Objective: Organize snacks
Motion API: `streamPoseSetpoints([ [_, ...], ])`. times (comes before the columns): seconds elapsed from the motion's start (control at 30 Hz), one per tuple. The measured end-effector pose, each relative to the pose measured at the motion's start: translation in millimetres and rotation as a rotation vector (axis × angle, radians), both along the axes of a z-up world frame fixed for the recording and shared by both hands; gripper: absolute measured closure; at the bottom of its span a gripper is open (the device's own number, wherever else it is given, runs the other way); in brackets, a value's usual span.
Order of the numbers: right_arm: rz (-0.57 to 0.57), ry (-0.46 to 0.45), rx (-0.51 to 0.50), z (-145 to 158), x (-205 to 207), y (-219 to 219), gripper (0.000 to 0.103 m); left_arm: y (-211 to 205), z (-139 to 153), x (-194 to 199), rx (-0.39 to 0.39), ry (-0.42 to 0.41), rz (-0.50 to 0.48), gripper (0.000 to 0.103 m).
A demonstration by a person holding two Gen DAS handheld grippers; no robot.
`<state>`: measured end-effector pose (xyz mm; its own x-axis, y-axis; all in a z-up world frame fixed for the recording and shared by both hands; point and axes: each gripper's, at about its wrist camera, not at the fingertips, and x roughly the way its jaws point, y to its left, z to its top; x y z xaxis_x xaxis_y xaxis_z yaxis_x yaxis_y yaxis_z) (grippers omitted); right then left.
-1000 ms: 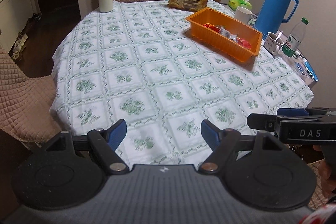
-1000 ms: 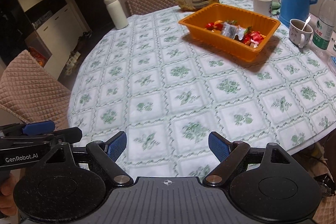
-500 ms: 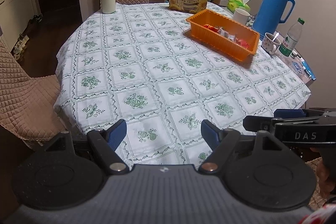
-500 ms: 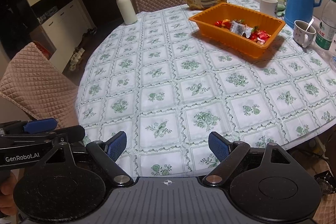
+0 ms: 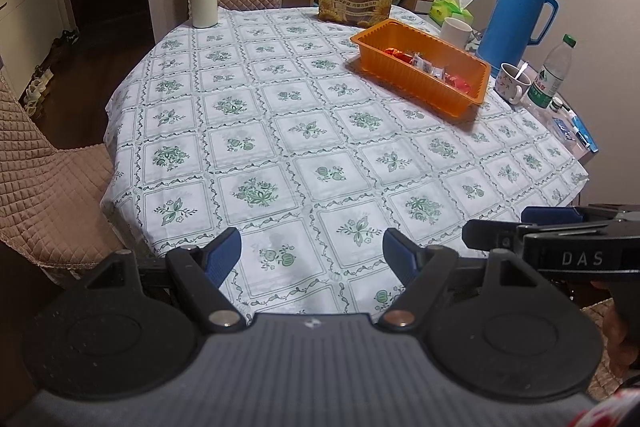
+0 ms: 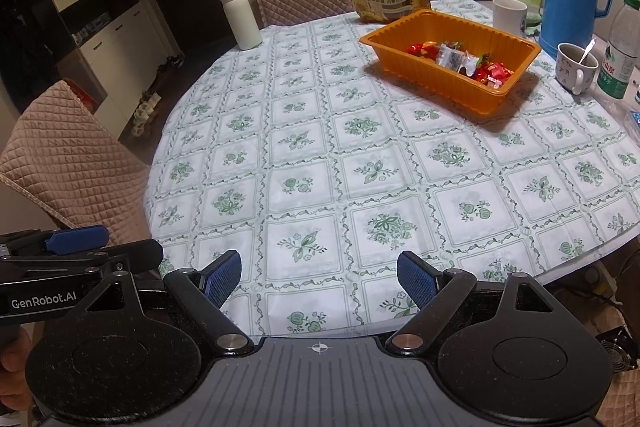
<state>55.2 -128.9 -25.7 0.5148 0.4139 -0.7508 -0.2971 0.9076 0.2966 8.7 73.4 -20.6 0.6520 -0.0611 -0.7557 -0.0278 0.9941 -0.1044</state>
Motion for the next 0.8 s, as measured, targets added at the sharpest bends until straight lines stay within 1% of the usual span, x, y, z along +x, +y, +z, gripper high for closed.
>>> streamPoseSetpoints([
  [0.8,0.007,-0.006,-0.004,4.4,3.1,4.7,0.018,3.6,1.2,2.1,-0.002,-0.001,0.007,0.027],
])
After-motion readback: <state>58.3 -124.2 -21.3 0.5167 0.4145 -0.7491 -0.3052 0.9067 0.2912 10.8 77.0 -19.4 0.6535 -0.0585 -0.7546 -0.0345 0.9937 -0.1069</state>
